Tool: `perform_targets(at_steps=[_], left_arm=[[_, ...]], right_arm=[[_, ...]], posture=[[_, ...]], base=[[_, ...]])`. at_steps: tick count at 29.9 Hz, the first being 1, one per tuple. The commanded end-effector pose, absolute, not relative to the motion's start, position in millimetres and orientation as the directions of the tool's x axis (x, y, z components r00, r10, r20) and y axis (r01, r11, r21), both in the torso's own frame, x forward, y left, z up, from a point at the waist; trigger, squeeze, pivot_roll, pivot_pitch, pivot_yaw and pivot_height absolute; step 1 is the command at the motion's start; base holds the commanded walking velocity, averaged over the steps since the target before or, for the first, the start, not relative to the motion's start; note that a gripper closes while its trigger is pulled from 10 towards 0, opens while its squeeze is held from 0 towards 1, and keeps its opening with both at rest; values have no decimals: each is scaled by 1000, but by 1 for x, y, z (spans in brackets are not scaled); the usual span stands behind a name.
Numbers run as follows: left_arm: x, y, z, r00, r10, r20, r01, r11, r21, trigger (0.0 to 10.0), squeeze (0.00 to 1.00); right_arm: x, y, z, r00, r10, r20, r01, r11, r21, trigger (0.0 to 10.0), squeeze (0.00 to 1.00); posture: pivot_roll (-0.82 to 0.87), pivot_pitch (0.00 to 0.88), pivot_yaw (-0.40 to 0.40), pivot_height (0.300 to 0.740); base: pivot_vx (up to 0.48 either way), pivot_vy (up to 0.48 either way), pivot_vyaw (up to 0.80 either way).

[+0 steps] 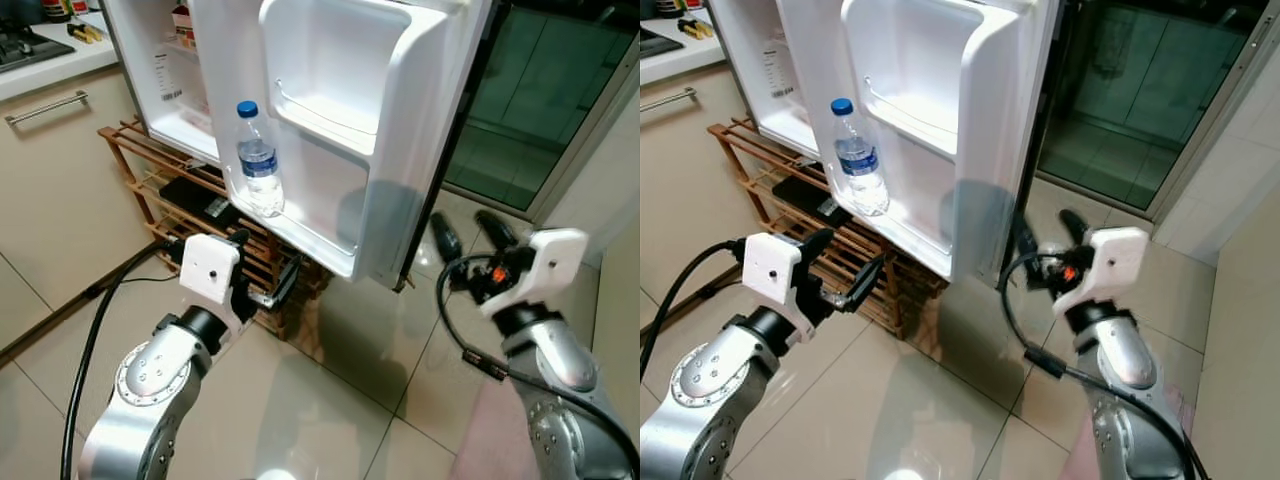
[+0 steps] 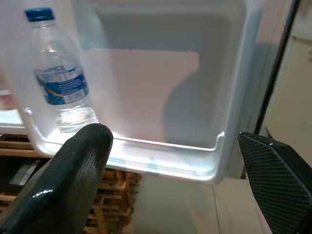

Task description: Restocking fridge

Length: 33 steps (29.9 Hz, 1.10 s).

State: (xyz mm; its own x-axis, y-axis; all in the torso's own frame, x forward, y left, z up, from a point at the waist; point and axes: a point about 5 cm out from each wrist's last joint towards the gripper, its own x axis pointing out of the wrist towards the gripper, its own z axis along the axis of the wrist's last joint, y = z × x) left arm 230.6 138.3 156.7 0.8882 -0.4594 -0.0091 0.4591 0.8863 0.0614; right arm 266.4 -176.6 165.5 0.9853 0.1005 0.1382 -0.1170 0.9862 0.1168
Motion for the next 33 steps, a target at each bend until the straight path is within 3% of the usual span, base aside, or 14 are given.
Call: perform_targets(at_steps=[1,4,5,11,16,22,26,33], left_arm=[[231,135,157,868,-496,-18,496,866,61,10000,0],[228,132,155,833,-552,-42,554,829,75,10000,0],[227,132,153,817,-573,-60,577,811,97,10000,0],[228,139,155,834,-548,-59,551,826,119,10000,0],[221,149,151,853,-516,-76,522,843,129,10000,0],[218,154,149,860,-503,-89,511,849,133,10000,0],[219,152,148,859,-504,-86,512,849,135,10000,0],[217,165,139,892,-437,-118,450,881,143,10000,0]], right_arm=[[270,-185,160,995,44,94,-54,993,108,10000,0],[282,-184,160,996,41,77,-47,996,77,10000,0],[299,-180,159,998,42,46,-44,998,46,10000,0],[330,-177,158,1000,-20,-3,20,1000,4,10000,0],[344,-188,170,991,-130,16,130,991,-11,10000,0],[346,-193,176,988,-146,42,146,989,0,10000,0],[353,-191,176,992,-103,68,103,995,-10,10000,0],[338,-173,177,987,122,103,-121,993,-20,10000,0]], posture=[[19,15,-2,740],[18,16,2,740],[18,17,4,740],[35,14,-3,740],[46,14,-12,740],[49,13,-18,740],[47,10,-14,740],[50,14,-23,740]], base=[[0,0,0],[0,0,0],[0,0,0],[0,0,0],[0,0,0],[0,0,0],[0,0,0],[0,0,0]])
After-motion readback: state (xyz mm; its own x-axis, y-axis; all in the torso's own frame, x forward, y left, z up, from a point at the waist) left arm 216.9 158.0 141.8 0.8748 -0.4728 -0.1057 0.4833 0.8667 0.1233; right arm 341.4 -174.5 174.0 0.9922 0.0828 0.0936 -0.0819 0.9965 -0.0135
